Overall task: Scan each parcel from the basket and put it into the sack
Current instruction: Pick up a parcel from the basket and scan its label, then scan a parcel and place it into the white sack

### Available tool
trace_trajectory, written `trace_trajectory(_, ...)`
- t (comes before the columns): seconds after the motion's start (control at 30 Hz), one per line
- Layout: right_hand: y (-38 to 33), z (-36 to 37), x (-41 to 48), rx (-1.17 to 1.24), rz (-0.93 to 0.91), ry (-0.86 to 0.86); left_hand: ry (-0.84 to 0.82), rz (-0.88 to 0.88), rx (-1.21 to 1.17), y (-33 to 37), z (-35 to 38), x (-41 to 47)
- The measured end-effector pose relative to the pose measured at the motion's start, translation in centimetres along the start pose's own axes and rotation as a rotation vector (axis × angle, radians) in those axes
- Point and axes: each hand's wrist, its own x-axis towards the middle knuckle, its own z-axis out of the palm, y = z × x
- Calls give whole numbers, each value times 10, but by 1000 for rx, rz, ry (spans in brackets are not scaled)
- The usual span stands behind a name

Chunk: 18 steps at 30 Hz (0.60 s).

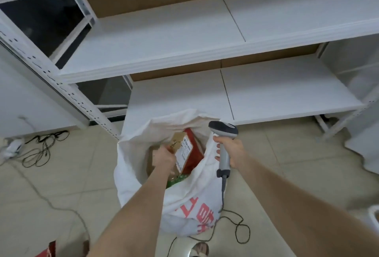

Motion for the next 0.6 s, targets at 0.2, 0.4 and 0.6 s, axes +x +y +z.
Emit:
trace_trajectory(0.2,28,42,57,67,60,65,-196,43,309,-47,34,80)
trace_trajectory(0.4,48,57,79,108,109,102,-357,80,579,-73,49,98)
trace_trajectory(0.6,37,42,62,130,79,114,-413,50,648,-52,36,89)
